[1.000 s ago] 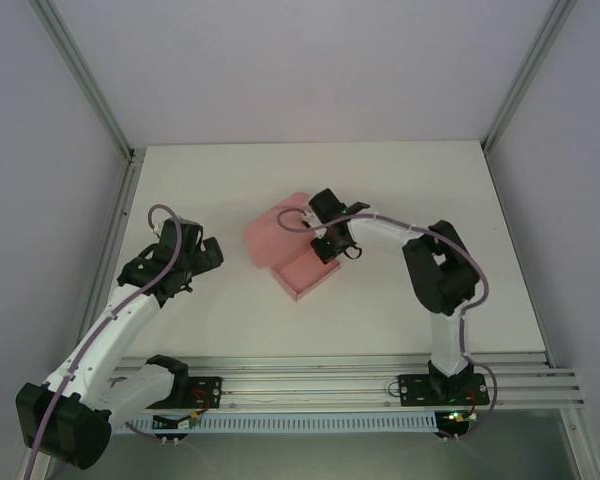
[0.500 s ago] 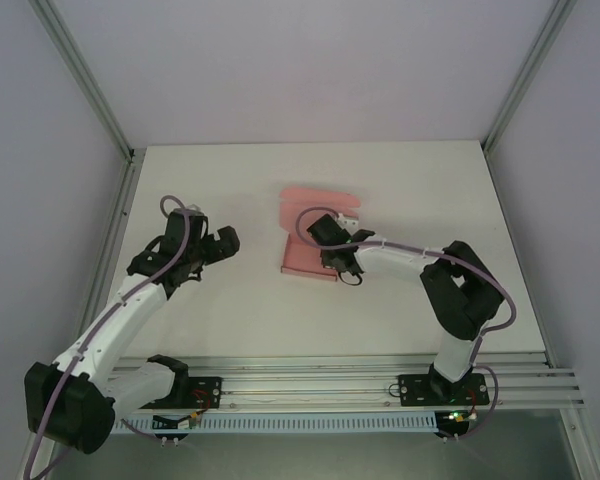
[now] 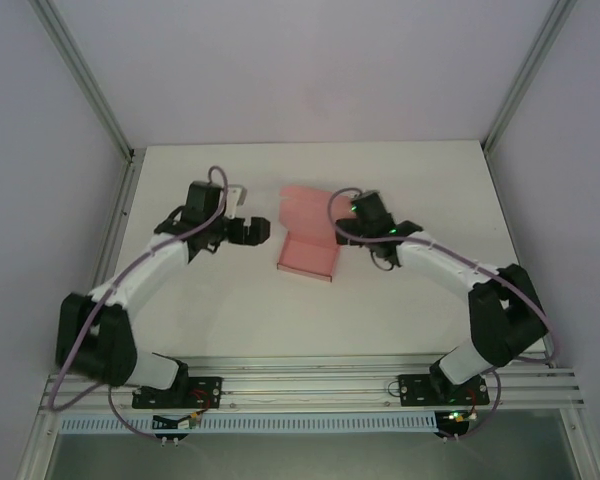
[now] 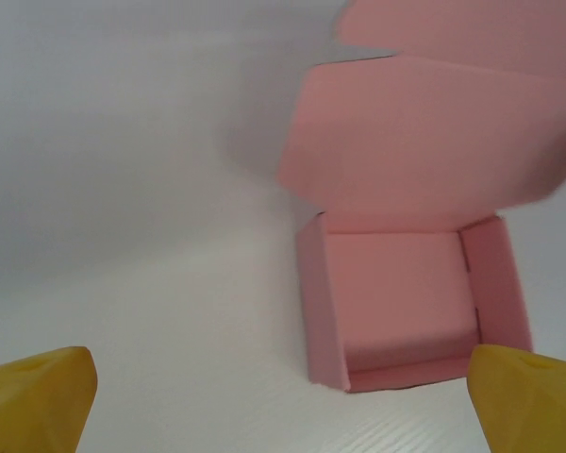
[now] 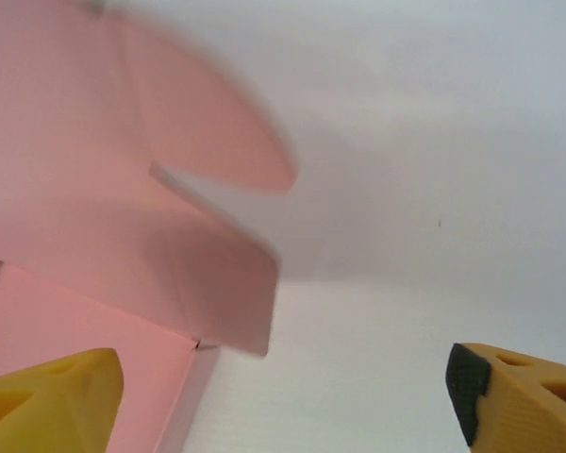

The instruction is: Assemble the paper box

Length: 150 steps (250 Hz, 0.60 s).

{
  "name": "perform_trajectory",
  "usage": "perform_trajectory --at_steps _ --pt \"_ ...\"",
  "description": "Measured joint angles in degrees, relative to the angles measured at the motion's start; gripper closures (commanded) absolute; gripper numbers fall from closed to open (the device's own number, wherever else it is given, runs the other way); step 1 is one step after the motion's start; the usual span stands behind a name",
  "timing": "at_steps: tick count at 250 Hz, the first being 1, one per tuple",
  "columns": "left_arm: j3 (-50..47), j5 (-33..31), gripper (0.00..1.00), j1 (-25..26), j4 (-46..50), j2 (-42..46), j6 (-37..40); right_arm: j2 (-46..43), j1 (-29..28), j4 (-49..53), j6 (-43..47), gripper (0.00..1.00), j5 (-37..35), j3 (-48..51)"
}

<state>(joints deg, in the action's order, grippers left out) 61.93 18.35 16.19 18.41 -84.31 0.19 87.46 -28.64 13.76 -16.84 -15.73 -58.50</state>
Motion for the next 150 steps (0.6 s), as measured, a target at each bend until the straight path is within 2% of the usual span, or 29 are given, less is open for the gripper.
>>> perform_trajectory --at_steps 29,44,59,79,93,111,125,150 --pt "12.09 7.93 0.03 -0.74 2.03 -12.04 7.72 2.25 7.26 0.66 8.13 0.31 11.56 -2.97" --pt "18.38 11.10 0.07 -0.92 4.66 -17.84 10.93 5.16 8.22 2.71 12.04 0.37 15.87 -6.93" --pt "25.20 14.51 0.09 -1.14 8.57 -23.67 14.43 8.33 7.96 4.79 15.10 0.39 19.50 -11.50" --pt "32.76 17.92 0.18 -1.31 13.86 -29.64 18.67 11.54 7.63 6.91 17.44 0.46 22.18 -16.13" --pt "36.98 19.37 0.23 -1.38 17.57 -32.87 20.72 13.09 7.41 8.22 18.99 0.54 23.39 -17.97" --pt "41.75 21.29 0.24 -1.38 22.47 -36.24 23.96 14.47 7.26 10.49 20.11 0.60 24.46 -19.58" --pt "44.30 22.80 0.24 -1.38 25.88 -37.92 26.29 15.47 7.28 12.28 20.83 0.60 25.07 -20.83" --pt "46.23 24.28 0.26 -1.38 29.83 -38.80 29.18 16.13 7.28 14.43 21.77 0.67 25.51 -21.68"
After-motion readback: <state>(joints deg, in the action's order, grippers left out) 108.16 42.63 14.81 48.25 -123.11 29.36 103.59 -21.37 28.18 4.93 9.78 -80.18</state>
